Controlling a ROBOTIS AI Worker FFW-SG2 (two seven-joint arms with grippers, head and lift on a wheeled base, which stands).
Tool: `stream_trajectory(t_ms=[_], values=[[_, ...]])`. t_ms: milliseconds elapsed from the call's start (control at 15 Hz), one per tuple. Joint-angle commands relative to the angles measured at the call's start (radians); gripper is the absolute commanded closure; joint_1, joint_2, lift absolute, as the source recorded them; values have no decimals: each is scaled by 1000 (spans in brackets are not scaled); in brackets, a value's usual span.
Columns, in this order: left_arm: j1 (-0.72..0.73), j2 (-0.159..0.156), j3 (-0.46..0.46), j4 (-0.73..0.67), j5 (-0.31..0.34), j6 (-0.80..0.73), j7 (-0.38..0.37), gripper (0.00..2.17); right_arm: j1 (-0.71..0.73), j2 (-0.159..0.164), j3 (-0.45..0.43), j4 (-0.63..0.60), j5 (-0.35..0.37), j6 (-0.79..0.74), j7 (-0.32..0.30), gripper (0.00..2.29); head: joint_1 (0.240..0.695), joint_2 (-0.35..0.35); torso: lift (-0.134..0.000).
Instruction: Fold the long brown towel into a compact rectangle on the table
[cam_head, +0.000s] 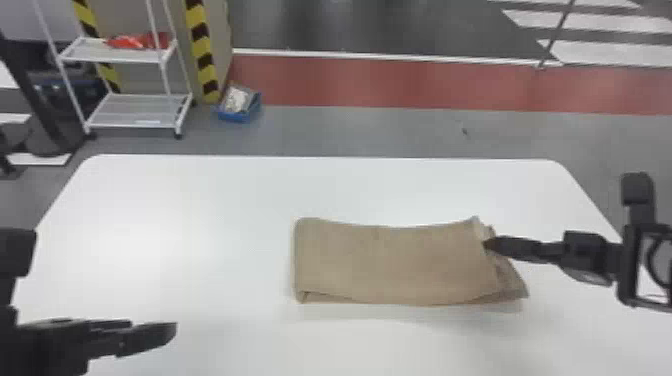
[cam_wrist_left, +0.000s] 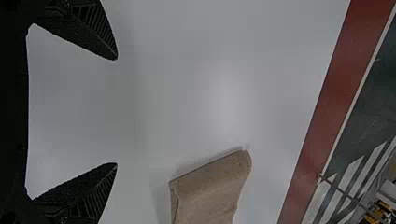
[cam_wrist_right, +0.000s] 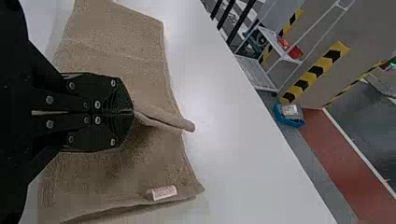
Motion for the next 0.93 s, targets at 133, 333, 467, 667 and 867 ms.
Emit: stream_trajectory(t_ms=[133, 333, 467, 667, 867], values=[[-3, 0, -3, 14, -1, 4, 2, 70, -1, -53, -83, 30, -25, 2, 0, 1349, 695, -133, -124], [-3, 0, -14, 10, -7, 4, 2, 70, -9, -53, -52, 116, -5, 2, -1, 1345, 695, -155, -124], [0, 3, -9, 11, -10, 4, 0, 70, -3, -53, -61, 117, -2, 2, 0, 1349, 695, -156, -124], [0, 2, -18, 14, -10, 4, 2, 70, 0, -53, -77, 90, -14, 2, 2, 1345, 695, -157, -124], [0, 2, -21, 13, -13, 4, 2, 70, -3, -73, -141, 59, -43, 2, 6, 1345, 695, -168, -124]])
